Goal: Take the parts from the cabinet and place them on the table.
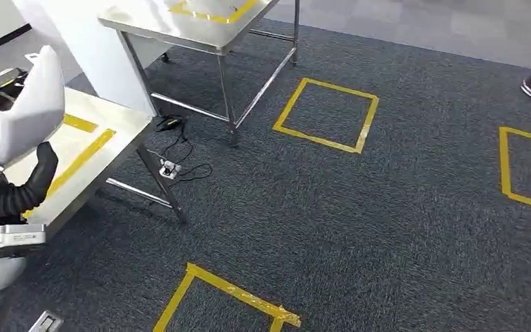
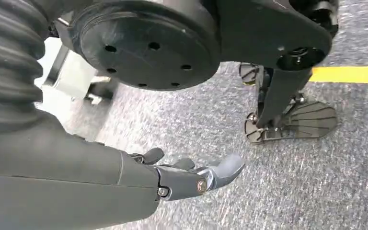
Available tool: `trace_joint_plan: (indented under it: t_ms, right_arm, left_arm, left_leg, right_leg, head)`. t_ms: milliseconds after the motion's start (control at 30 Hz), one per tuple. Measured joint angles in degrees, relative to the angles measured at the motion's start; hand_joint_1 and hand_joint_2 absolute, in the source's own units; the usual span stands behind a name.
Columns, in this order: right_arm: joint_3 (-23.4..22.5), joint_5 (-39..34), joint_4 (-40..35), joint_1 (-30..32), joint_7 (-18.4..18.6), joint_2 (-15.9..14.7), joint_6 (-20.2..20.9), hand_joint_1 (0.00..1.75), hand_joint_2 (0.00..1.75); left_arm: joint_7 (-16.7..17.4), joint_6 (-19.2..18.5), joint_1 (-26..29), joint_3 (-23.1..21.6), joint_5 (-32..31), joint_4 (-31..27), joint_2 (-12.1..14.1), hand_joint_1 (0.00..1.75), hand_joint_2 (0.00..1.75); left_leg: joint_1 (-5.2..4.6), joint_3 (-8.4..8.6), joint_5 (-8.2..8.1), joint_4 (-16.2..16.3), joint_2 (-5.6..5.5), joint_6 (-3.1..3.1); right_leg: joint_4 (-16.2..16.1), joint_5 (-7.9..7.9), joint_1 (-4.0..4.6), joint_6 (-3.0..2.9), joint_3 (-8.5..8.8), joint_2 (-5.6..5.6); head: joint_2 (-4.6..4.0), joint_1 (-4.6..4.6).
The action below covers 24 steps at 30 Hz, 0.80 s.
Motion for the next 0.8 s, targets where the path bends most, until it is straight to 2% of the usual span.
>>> trace_joint_plan:
  t_ms: [33, 67, 100, 133, 200, 233, 267, 300, 333, 367, 400, 433, 467, 500, 533, 567, 600, 633, 667, 733, 767, 800]
  right_arm:
    - [0.0, 0.0, 0.0, 0.0, 0.0, 0.0, 0.0, 0.00, 1.75]
    - [0.0, 0.1, 0.0, -0.1, 0.2, 0.0, 0.0, 0.00, 1.75]
    - [0.0, 0.1, 0.0, 0.0, 0.2, 0.0, 0.0, 0.00, 1.75]
    - [0.0, 0.2, 0.0, 0.0, 0.2, 0.0, 0.0, 0.00, 1.75]
    - [0.0, 0.2, 0.0, -0.1, 0.2, 0.0, 0.0, 0.00, 1.75]
    - [0.0, 0.2, 0.0, -0.3, 0.2, 0.0, 0.0, 0.00, 1.75]
    - [0.0, 0.3, 0.0, -0.3, 0.2, -0.1, 0.0, 0.00, 1.75]
    - [0.0, 0.3, 0.0, -0.4, 0.2, 0.0, 0.0, 0.00, 1.75]
    - [0.0, 0.5, 0.0, -0.3, 0.2, 0.0, 0.0, 0.00, 1.75]
    - [0.0, 0.6, 0.0, -0.2, 0.2, 0.0, 0.0, 0.00, 1.75]
    - [0.0, 0.8, 0.0, -0.1, 0.2, 0.0, 0.1, 0.00, 1.75]
    - [0.0, 0.8, 0.0, 0.0, 0.1, 0.0, 0.1, 0.00, 1.75]
    - [0.0, 0.8, 0.0, -0.1, 0.1, 0.0, 0.2, 0.00, 1.75]
    - [0.0, 0.9, 0.0, -0.2, 0.2, 0.0, 0.2, 0.00, 1.75]
    - [0.0, 0.9, 0.0, -0.2, 0.2, 0.0, 0.2, 0.00, 1.75]
    - [0.0, 0.9, 0.0, -0.1, 0.2, -0.1, 0.1, 0.00, 1.75]
    - [0.0, 0.9, 0.0, 0.1, 0.2, -0.1, 0.1, 0.00, 1.75]
    - [0.0, 0.9, 0.0, 0.1, 0.2, 0.0, 0.1, 0.00, 1.75]
    - [0.0, 0.9, 0.0, 0.1, 0.3, 0.0, 0.1, 0.00, 1.75]
    - [0.0, 0.9, 0.0, 0.0, 0.4, 0.0, 0.1, 0.00, 1.75]
    - [0.0, 0.9, 0.0, 0.0, 0.3, 0.0, 0.1, 0.00, 1.75]
    - [0.0, 1.0, 0.0, 0.0, 0.3, -0.1, 0.1, 0.00, 1.75]
  left_arm:
    - [0.2, 0.0, -0.2, 0.0, 0.0, 0.1, 0.0, 1.75, 1.75]
    - [0.8, 0.0, -0.4, 0.1, -0.2, 0.2, -0.1, 1.75, 1.75]
    - [1.6, 0.0, -0.6, 0.1, -0.6, 0.4, -0.2, 1.75, 1.75]
    - [2.1, 0.0, -0.7, 0.2, -0.8, 0.5, -0.3, 1.75, 1.75]
    - [2.9, 0.1, -0.7, 0.4, -1.3, 0.9, -0.4, 1.75, 1.75]
    - [3.3, 0.2, -0.8, 0.6, -1.7, 1.0, -0.5, 1.75, 1.75]
    - [4.2, 0.5, -0.9, 0.8, -2.2, 1.2, -0.5, 1.75, 1.75]
    - [5.4, 1.1, -1.6, 1.1, -2.6, 1.7, -0.5, 1.75, 1.75]
    - [6.6, 1.7, -2.1, 1.2, -3.1, 2.3, -0.7, 1.75, 1.75]
    - [7.2, 2.2, -2.1, 1.3, -3.3, 2.8, -0.8, 1.75, 1.75]
    - [7.5, 2.5, -2.1, 1.6, -3.3, 3.2, -1.0, 1.75, 1.75]
    - [7.8, 2.7, -2.0, 1.7, -3.3, 3.6, -1.0, 1.75, 1.75]
    - [8.2, 2.9, -1.7, 2.0, -2.9, 3.8, -1.1, 1.75, 1.75]
    - [8.3, 3.1, -1.4, 2.2, -2.7, 4.0, -1.2, 1.75, 1.75]
    - [8.4, 3.3, -1.1, 2.5, -2.4, 4.0, -1.3, 1.75, 1.75]
    - [8.4, 3.6, -0.9, 2.6, -2.2, 4.1, -1.4, 1.75, 1.75]
    - [8.4, 3.8, -0.9, 2.7, -2.1, 4.1, -1.6, 1.75, 1.75]
    - [8.4, 4.1, -0.7, 2.7, -2.0, 4.1, -1.8, 1.75, 1.75]
    - [8.4, 4.3, -0.4, 2.8, -1.7, 4.1, -1.9, 1.75, 1.75]
    - [8.4, 4.7, 0.2, 3.2, -1.1, 4.1, -2.0, 1.75, 1.75]
    - [8.4, 4.8, 0.6, 3.4, -0.8, 4.1, -2.1, 1.75, 1.75]
    - [8.3, 5.2, 0.5, 3.6, -0.3, 4.0, -2.1, 1.75, 1.75]
  left_leg:
    - [-0.01, 3.03, 2.12, -5.3, 1.00, 0.06]
    - [-0.10, 5.86, 3.22, -10.3, 3.80, 0.25]
    - [-0.64, 6.36, 2.77, -10.7, 4.58, 0.97]
    - [-0.62, 6.20, 2.89, -10.7, 3.63, 1.52]
    - [-0.75, 5.81, 2.90, -10.7, 2.25, 1.92]
    - [-0.43, 5.92, 3.16, -11.0, 1.46, 2.36]
    - [-0.17, 6.12, 3.35, -11.2, 0.90, 2.66]
    - [-0.04, 6.00, 3.47, -11.3, 0.26, 3.01]
    - [-0.01, 5.86, 3.55, -11.3, -0.38, 3.21]
    - [-0.01, 5.76, 3.55, -11.3, -1.08, 3.25]
    - [-0.01, 5.64, 3.54, -11.2, -1.88, 3.26]
    - [-0.01, 5.56, 3.54, -11.1, -2.70, 3.26]
    - [0.00, 5.57, 3.54, -11.0, -3.52, 3.25]
    - [0.06, 5.61, 3.54, -10.9, -4.45, 3.20]
    - [0.15, 5.63, 3.56, -10.9, -5.37, 3.07]
    - [0.26, 5.58, 3.59, -10.8, -6.17, 2.83]
    - [0.05, 5.25, 3.60, -10.6, -6.88, 2.37]
    - [0.15, 4.97, 3.79, -10.6, -7.86, 1.88]
    - [0.26, 4.82, 4.02, -10.9, -8.46, 1.40]
    - [0.53, 4.73, 4.57, -11.6, -9.86, 0.45]
    - [0.51, 4.33, 4.40, -11.2, -8.25, 0.37]
    - [0.16, 3.72, 3.16, -9.6, -3.96, 0.33]
  right_leg:
    - [0.1, -0.19, -0.03, 0.19, 0.11, -0.71]
    - [0.4, -0.51, 0.14, 0.49, 0.31, -1.35]
    - [0.7, -0.93, 0.50, 0.98, 0.36, -2.03]
    - [0.6, -0.98, 0.49, 1.23, 0.43, -2.41]
    - [0.4, -1.02, 0.45, 1.64, 0.84, -3.73]
    - [0.6, -1.30, 0.54, 1.99, 0.95, -4.41]
    - [1.3, -1.91, 0.14, 2.49, 0.97, -2.47]
    - [3.8, -3.48, -0.07, 2.81, -0.20, 1.04]
    - [8.2, -5.73, -0.23, 2.97, -2.42, 3.11]
    - [13.1, -7.79, -0.29, 3.07, -4.98, 4.06]
    - [16.9, -8.97, -0.28, 3.12, -7.11, 4.31]
    - [18.7, -8.90, -0.27, 3.11, -8.25, 4.34]
    - [17.7, -7.50, -0.28, 3.01, -8.00, 4.41]
    - [14.0, -4.87, -0.32, 2.82, -6.40, 4.59]
    - [8.8, -2.00, -0.41, 2.62, -4.01, 5.39]
    - [3.6, 0.30, -0.58, 2.49, -1.58, 7.44]
    - [1.4, -0.34, -0.72, 2.42, -0.78, 10.32]
    - [1.2, -0.10, -0.68, 2.56, -0.86, 9.23]
    - [1.2, -0.12, -0.51, 2.42, -0.83, 8.49]
    - [0.8, 0.23, -0.35, 1.59, -0.65, 7.24]
    - [0.0, 0.73, -0.68, 0.97, -0.36, 6.28]
    - [-0.3, 0.81, -0.55, 0.62, -0.19, 5.58]
  head:
    - [0.00, 0.00]
    - [0.00, 0.00]
    - [0.00, 0.07]
    - [0.00, 0.15]
    - [0.00, 0.15]
    - [0.00, 0.15]
    - [0.00, 0.15]
    - [0.00, 0.26]
    - [0.00, 0.42]
    - [0.00, 0.44]
    - [0.00, 0.42]
    - [0.00, 0.46]
    - [0.00, 0.46]
    - [0.00, 0.46]
    - [0.00, 0.46]
    - [0.00, 0.46]
    - [0.00, 0.44]
    - [0.00, 0.44]
    - [0.00, 0.39]
    - [0.00, 0.44]
    - [0.00, 0.39]
    - [0.00, 0.05]
